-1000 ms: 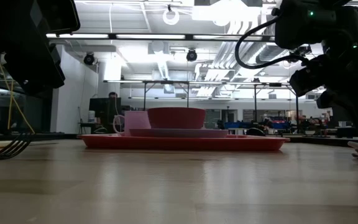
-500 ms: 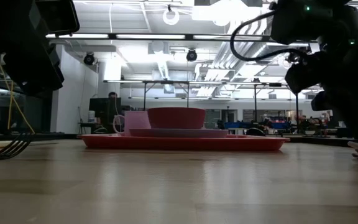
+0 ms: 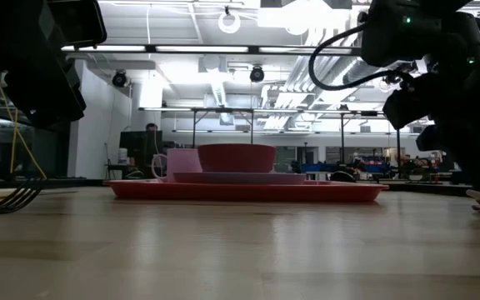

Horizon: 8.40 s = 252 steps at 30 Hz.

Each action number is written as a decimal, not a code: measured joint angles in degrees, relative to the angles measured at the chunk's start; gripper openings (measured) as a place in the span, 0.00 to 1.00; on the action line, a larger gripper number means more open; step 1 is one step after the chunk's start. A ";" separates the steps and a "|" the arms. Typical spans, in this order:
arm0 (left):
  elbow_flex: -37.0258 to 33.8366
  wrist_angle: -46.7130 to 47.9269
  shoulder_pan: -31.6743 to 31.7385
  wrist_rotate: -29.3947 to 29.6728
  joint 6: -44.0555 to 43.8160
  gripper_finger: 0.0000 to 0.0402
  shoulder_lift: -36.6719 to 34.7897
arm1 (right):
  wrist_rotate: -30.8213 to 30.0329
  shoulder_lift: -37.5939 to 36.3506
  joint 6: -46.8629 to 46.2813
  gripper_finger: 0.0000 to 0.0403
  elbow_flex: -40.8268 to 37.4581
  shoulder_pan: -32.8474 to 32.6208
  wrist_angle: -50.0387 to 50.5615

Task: Set up tray
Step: Put the brown napkin to the left of the blue plate on the orange serving tray

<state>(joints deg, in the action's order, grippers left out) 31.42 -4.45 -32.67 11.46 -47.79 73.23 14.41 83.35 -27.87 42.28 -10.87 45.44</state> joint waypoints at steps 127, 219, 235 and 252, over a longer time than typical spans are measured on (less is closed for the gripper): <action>-0.02 1.58 0.00 -0.74 1.48 0.43 0.00 | -16.90 1.88 -27.24 0.00 -0.24 -7.41 -8.16; 0.00 4.68 0.02 -0.48 -1.73 0.43 0.00 | -17.20 9.33 24.75 0.00 9.77 43.01 -28.69; 0.02 5.02 0.02 -0.50 -2.36 0.43 0.00 | -12.46 13.12 29.86 0.00 9.86 48.10 -35.85; 0.02 4.97 0.02 -6.04 -5.58 0.43 0.00 | -11.90 26.58 37.37 0.00 27.76 48.33 -26.32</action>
<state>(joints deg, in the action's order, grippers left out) 31.44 0.52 -32.64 5.42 -53.37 73.23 2.51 109.93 9.50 70.05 37.45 19.12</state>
